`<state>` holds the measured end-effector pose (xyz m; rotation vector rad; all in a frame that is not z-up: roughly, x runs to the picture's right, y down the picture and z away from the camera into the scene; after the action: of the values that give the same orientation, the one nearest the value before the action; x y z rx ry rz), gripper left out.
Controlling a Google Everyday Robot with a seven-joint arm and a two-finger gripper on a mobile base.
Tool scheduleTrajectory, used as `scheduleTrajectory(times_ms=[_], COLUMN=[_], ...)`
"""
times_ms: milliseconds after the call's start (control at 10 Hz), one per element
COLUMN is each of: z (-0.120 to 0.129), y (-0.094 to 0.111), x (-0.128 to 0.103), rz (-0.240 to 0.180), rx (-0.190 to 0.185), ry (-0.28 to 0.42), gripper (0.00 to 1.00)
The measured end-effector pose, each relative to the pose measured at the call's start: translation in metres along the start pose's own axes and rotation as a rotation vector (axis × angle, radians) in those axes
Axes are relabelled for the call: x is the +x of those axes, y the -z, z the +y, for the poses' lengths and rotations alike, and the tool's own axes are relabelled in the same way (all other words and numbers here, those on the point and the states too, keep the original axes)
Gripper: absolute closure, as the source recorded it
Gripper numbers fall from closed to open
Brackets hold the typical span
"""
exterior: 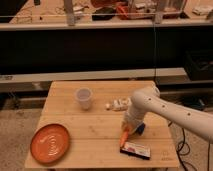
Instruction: Place the pepper on the white sponge
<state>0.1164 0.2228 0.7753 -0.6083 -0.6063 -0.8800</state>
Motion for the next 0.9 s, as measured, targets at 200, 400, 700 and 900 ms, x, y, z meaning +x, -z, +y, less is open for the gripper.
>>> scheduleTrajectory(times_ms=[200, 400, 700, 900], z=[-0.0011, 0.0002, -0.0007, 0.0011], y=[-0.0001, 0.0002, -0.0001, -0.0029], x=[0.0012, 0.0026, 0.0055, 0.0077], rz=[-0.002, -0.003, -0.002, -0.005], rx=[0.000, 0.000, 0.000, -0.002], ry=[-0.006, -0.014, -0.019, -0.026], gripper=[0.89, 0.89, 0.92, 0.98])
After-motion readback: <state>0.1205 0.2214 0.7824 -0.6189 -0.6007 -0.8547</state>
